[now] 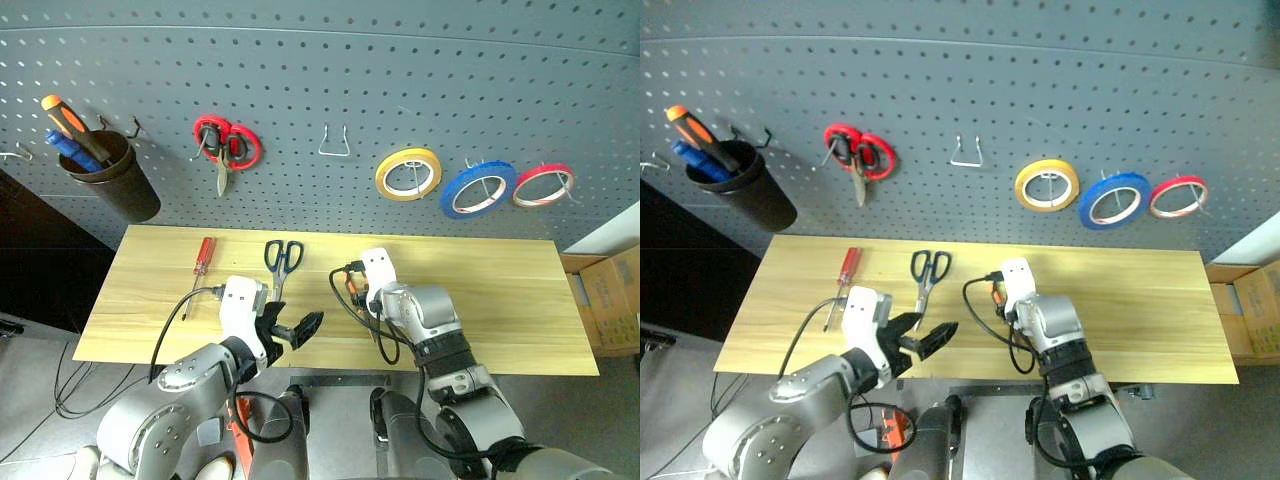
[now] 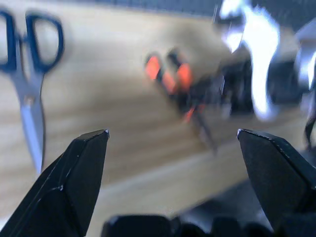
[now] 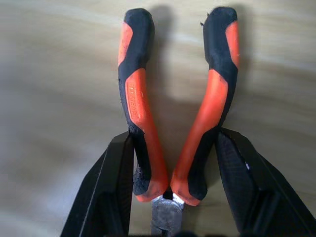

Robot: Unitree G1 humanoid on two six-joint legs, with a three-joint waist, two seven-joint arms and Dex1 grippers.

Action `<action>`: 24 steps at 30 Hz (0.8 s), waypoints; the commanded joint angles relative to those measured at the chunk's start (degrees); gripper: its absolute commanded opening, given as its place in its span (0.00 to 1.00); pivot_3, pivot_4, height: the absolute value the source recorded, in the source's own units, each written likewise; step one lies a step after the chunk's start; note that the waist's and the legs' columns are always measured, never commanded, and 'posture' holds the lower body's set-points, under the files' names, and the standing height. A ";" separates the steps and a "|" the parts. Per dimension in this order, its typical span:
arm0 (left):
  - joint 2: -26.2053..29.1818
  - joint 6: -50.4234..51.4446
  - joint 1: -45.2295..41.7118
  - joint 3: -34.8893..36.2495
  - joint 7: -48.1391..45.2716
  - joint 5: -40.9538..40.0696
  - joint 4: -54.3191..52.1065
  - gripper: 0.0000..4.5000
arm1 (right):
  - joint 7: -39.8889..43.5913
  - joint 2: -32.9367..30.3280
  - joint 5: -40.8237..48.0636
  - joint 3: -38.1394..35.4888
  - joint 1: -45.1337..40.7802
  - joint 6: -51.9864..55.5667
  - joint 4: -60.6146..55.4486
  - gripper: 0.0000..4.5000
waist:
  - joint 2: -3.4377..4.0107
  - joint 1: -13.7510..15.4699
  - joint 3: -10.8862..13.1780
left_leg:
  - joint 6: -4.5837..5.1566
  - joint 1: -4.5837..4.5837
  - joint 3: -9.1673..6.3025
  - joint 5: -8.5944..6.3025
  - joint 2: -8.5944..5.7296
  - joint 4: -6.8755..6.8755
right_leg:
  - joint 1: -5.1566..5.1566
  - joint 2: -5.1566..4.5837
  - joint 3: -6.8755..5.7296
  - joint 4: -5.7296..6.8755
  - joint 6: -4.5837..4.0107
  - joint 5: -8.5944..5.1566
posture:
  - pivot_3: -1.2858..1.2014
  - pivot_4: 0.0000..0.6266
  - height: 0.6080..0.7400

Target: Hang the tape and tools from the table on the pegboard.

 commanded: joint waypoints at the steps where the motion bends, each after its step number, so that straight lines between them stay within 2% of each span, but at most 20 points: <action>1: -2.14 -1.93 -3.09 1.17 -1.28 -3.22 -0.18 1.00 | 6.26 -8.00 0.56 4.95 5.26 -0.43 -17.02 0.47 | 0.00 0.23 0.00 | -0.01 -0.14 0.00 0.00 -0.05 0.04 | -0.10 -0.04 0.00 -0.01 0.03 0.00 | 0.56 0.44 1.00; 5: -3.28 -1.66 -6.30 3.66 -1.64 -8.41 -0.40 1.00 | 8.81 -15.34 0.67 5.82 11.62 -2.94 -30.66 0.47 | -0.10 0.07 -0.08 | -0.06 -0.46 -0.06 -0.01 -0.13 0.23 | -0.22 -0.13 -0.04 -0.07 0.16 0.06 | 0.56 0.40 1.00; 7: -3.26 -1.22 -7.40 5.57 -1.62 -12.57 -0.56 1.00 | 9.22 -16.65 1.24 4.57 14.28 -4.77 -36.04 0.47 | -0.11 -0.16 -0.08 | -0.06 -0.42 -0.08 0.00 -0.09 0.24 | -0.22 -0.08 -0.05 -0.04 0.17 0.06 | 0.56 0.38 1.00; 11: -2.17 -2.13 -8.22 8.95 -1.21 -18.73 -0.18 1.00 | 9.39 -13.73 4.11 0.82 16.36 -8.34 -44.72 0.47 | -0.11 -0.48 -0.13 | -0.12 -0.36 -0.31 0.04 0.04 0.24 | -0.22 0.07 -0.20 0.12 0.17 0.06 | 0.56 0.35 1.00; 13: -1.25 -2.81 -9.08 9.49 -0.53 -18.71 0.46 1.00 | 9.76 -11.16 6.11 -0.25 15.95 -10.98 -47.57 0.47 | -0.15 -0.40 -0.18 | -0.31 -0.36 -0.37 0.15 0.03 0.24 | -0.22 0.09 -0.25 0.20 0.16 0.07 | 0.56 0.32 1.00; 17: -0.14 -4.58 -11.11 9.79 0.72 -18.76 0.73 1.00 | 11.55 -9.56 7.47 0.31 13.92 -17.18 -49.12 0.47 | -0.44 -0.20 -0.93 | -0.51 -0.37 -0.46 0.27 -0.03 0.26 | -0.16 0.04 -0.32 0.17 0.21 0.13 | 0.56 0.28 1.00; 24: 1.00 -14.26 -16.51 13.86 3.97 -12.91 -0.91 1.00 | 9.67 -5.97 6.35 -1.51 2.82 -26.57 -40.90 0.47 | -0.95 0.48 -2.27 | -0.65 -0.34 -0.50 0.50 -0.05 0.34 | -0.08 0.04 -0.37 0.10 -0.12 0.63 | 0.57 0.22 1.00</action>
